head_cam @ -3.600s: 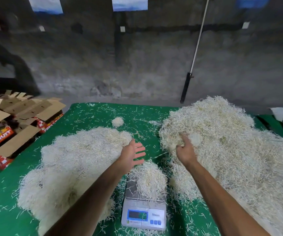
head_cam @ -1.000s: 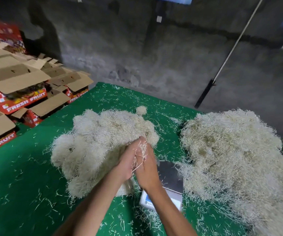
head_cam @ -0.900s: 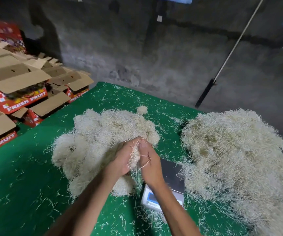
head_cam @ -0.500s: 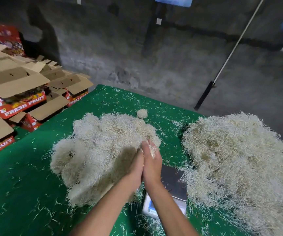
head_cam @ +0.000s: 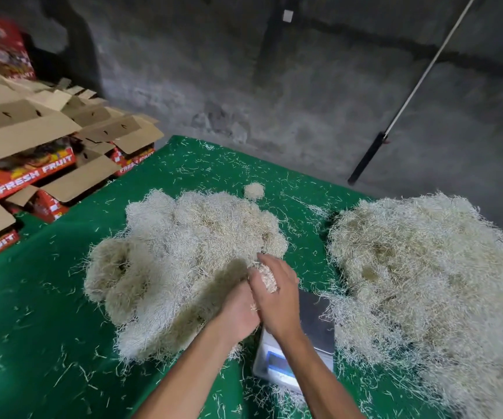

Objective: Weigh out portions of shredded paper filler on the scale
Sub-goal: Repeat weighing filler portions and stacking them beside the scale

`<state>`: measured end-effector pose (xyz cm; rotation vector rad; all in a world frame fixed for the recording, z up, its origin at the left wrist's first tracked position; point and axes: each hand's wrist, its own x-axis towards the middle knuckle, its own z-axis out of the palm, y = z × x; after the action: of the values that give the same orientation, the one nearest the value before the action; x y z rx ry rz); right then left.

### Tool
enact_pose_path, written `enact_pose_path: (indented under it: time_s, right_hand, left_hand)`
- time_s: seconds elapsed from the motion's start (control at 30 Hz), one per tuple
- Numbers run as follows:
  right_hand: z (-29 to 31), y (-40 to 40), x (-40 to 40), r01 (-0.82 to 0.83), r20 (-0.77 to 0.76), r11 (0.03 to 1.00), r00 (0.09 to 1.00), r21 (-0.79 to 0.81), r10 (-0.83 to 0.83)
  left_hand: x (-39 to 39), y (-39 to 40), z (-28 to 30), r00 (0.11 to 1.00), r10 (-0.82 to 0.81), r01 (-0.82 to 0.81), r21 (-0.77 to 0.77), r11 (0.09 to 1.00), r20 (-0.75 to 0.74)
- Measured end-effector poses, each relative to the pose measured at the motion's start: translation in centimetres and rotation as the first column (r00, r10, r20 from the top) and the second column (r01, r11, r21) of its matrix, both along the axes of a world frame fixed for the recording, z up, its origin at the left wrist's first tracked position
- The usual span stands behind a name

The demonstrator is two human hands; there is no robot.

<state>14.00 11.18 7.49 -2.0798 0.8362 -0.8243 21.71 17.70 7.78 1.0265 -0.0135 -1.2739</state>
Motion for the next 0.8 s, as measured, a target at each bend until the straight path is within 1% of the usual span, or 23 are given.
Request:
enact_pose_path:
  time_s: [0.03, 0.07, 0.1, 0.13, 0.2, 0.23, 0.27, 0.3, 0.33, 0.37, 0.43, 0.47, 0.5, 0.53, 0.57, 0.6, 0.67, 0.73, 0.77, 0.8]
  right_hand:
    - [0.0, 0.4, -0.1, 0.028, 0.047, 0.989, 0.998, 0.148, -0.035]
    - [-0.2, 1.3, 0.0, 0.019, 0.091, 0.962, 0.995, 0.271, -0.045]
    - [-0.5, 2.5, 0.3, -0.007, 0.131, 0.952, 0.991, 0.306, -0.035]
    - [-0.7, 3.6, 0.6, -0.033, 0.161, 0.966, 0.987, 0.255, -0.009]
    - [-0.8, 4.5, 0.6, -0.09, 0.186, 0.985, 0.981, 0.151, 0.061]
    - [-0.5, 4.0, 0.6, -0.094, 0.187, 0.982, 0.98, 0.163, 0.062]
    - [-0.1, 3.1, 0.6, -0.086, 0.185, 0.977, 0.981, 0.194, 0.049]
    - [0.2, 2.1, 0.3, -0.063, 0.173, 0.974, 0.985, 0.219, 0.025]
    - [0.3, 1.2, 0.0, -0.047, 0.151, 0.972, 0.988, 0.229, 0.012]
    - [0.2, 0.6, -0.5, -0.027, 0.131, 0.975, 0.991, 0.219, -0.002]
    - [-0.7, 0.2, -1.2, 0.011, 0.133, 0.985, 0.99, 0.173, -0.034]
    - [-1.3, 0.2, -1.3, 0.048, 0.143, 0.988, 0.987, 0.147, -0.069]
    - [-1.7, 0.1, -1.3, 0.088, 0.153, 0.985, 0.982, 0.147, -0.11]
    - [-2.1, 0.0, -1.4, 0.103, 0.174, 0.98, 0.976, 0.169, -0.132]
    - [-2.3, -0.2, -1.6, 0.083, 0.203, 0.979, 0.972, 0.188, -0.121]
    - [-2.4, -0.4, -1.8, 0.043, 0.213, 0.98, 0.973, 0.195, -0.085]
    - [-2.2, -0.5, -2.4, -0.001, 0.152, 0.993, 0.988, 0.12, -0.017]
    - [-1.4, -1.0, -3.4, -0.022, 0.054, 0.999, 0.998, 0.03, 0.021]
    - [-1.1, -1.5, -3.9, -0.035, 0.015, 0.999, 0.999, 0.013, 0.035]
    - [-0.7, -1.8, -4.7, -0.029, 0.018, 0.999, 0.999, 0.031, 0.028]
  left_hand:
    - [-0.1, 0.1, 0.5, 1.0, -0.006, 0.006, -0.007, 1.0, -0.021]
    - [-0.1, 0.2, 0.2, 0.999, 0.014, -0.015, -0.036, 0.999, -0.04]
    - [-0.4, 0.7, 0.7, 0.995, 0.088, -0.088, -0.022, 0.996, -0.039]
    - [-0.6, 0.9, 0.6, 0.986, 0.152, -0.155, -0.053, 0.986, -0.061]
    - [-1.5, 0.8, 0.7, 0.965, 0.215, -0.223, -0.038, 0.974, -0.15]
    - [-1.7, 0.8, 1.2, 0.966, 0.199, -0.206, -0.027, 0.978, -0.164]
    - [-1.9, 0.4, 0.9, 0.981, 0.141, -0.143, -0.006, 0.99, -0.132]
    - [-2.2, 0.1, 1.3, 0.993, 0.091, -0.086, 0.066, 0.994, -0.069]
    - [-2.5, -0.3, 1.0, 0.998, 0.042, -0.038, 0.098, 0.994, -0.042]
    - [-3.0, -0.3, 1.0, 0.998, 0.012, -0.007, 0.082, 0.997, -0.061]
    - [-3.7, -0.3, 1.2, 0.993, 0.003, 0.003, 0.047, 0.999, -0.119]
    - [-3.6, -0.7, 0.8, 0.982, 0.03, -0.025, 0.03, 0.999, -0.184]
    - [-3.5, -0.9, 0.6, 0.954, 0.089, -0.086, 0.023, 0.996, -0.286]
    - [-3.2, -1.4, 0.4, 0.92, 0.14, -0.133, 0.044, 0.99, -0.366]
    - [-3.0, -1.9, 0.0, 0.892, 0.174, -0.157, 0.074, 0.985, -0.417]
    - [-2.9, -2.3, -0.4, 0.889, 0.204, -0.169, 0.12, 0.978, -0.41]
    - [-3.5, -2.9, -1.1, 0.892, 0.258, -0.205, 0.178, 0.963, -0.37]
    - [-4.7, -3.4, -1.7, 0.889, 0.235, -0.195, 0.14, 0.971, -0.393]
    - [-5.4, -3.4, -1.6, 0.873, 0.212, -0.185, 0.103, 0.977, -0.438]
    - [-5.8, -3.7, -1.8, 0.87, 0.204, -0.172, 0.112, 0.979, -0.449]
